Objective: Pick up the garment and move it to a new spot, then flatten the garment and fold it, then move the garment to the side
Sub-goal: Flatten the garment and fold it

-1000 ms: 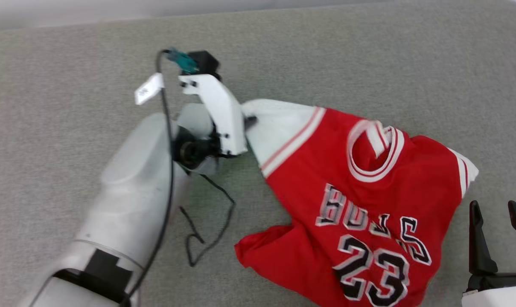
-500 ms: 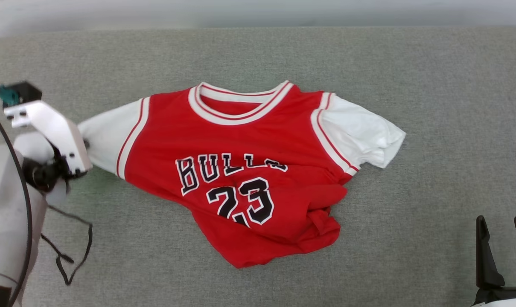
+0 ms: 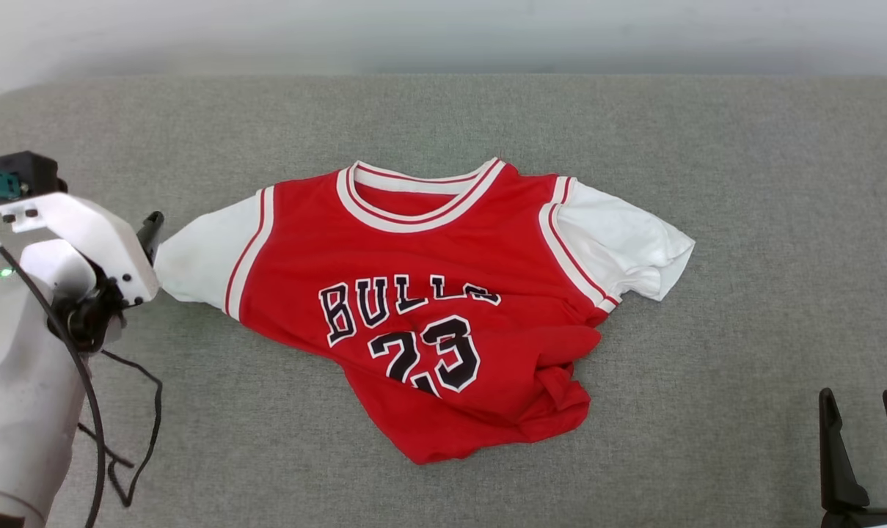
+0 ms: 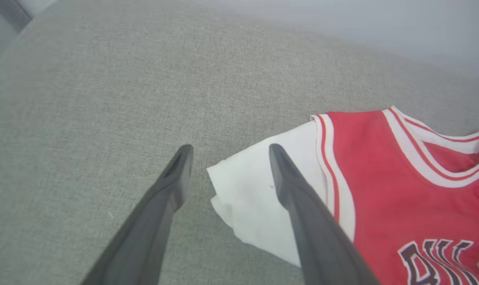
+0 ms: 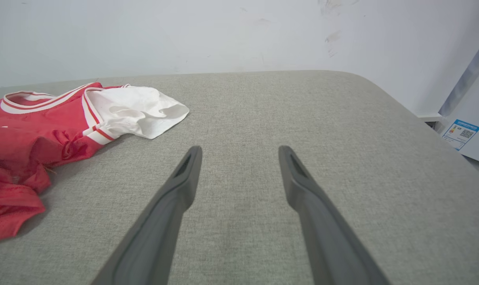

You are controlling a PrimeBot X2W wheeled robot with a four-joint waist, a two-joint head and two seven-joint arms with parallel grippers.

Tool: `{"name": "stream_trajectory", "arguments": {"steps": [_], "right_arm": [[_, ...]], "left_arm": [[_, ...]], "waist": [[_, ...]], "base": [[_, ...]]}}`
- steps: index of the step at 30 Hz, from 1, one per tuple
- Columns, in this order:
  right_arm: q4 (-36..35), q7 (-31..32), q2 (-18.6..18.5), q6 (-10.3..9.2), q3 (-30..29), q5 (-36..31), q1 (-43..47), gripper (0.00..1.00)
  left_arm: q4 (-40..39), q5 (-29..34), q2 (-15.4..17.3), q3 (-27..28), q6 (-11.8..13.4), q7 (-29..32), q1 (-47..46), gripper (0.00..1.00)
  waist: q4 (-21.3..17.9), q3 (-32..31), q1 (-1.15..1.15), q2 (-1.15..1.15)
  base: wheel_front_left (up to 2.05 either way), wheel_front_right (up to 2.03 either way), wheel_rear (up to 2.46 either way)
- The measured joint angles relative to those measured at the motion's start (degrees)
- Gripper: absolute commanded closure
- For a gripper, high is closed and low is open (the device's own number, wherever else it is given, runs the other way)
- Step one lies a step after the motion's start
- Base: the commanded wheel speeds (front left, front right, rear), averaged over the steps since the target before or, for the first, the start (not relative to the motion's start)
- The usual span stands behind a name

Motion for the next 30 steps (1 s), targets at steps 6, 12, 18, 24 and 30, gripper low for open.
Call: {"name": "stream_trajectory", "arguments": {"steps": [6, 12, 18, 24, 30], "right_arm": [[0.1, 0.0, -0.6, 0.00, -0.6, 0.4, 1.1, 0.00], [0.9, 0.0, -1.3, 0.00, 1.6, 0.8, 0.8, 0.00], [1.2, 0.0, -2.0, -0.01, 2.5, 0.9, -0.2, 0.00], [1.1, 0.0, -2.3, 0.00, 2.4, 0.9, -1.2, 0.00], [0.9, 0.0, -2.4, 0.00, 2.3, 0.8, -1.4, 0.00]], "left_arm": [[-5.5, 0.7, 1.2, -0.8, -0.9, -2.5, 3.9, 0.00], [-8.9, -0.4, 3.8, -0.7, 0.3, 2.0, 6.9, 0.00], [-6.0, -2.3, 4.7, 0.0, 1.0, 6.1, 5.5, 0.00], [-2.6, -2.8, 4.4, 0.1, -0.4, 7.1, 2.5, 0.00], [0.7, -1.8, 3.9, -1.6, -1.9, 7.5, 0.3, 0.00]], "waist": [[0.7, -1.5, 0.00, 0.00], [1.0, -1.7, 0.00, 0.00], [-0.2, -0.4, 0.00, 0.00], [-1.2, 1.3, 0.00, 0.00], [-2.1, 3.1, 0.00, 0.00]], "base": [[0.00, 0.00, 0.00], [0.00, 0.00, 0.00], [0.00, 0.00, 0.00], [0.00, 0.00, 0.00], [0.00, 0.00, 0.00]]}}
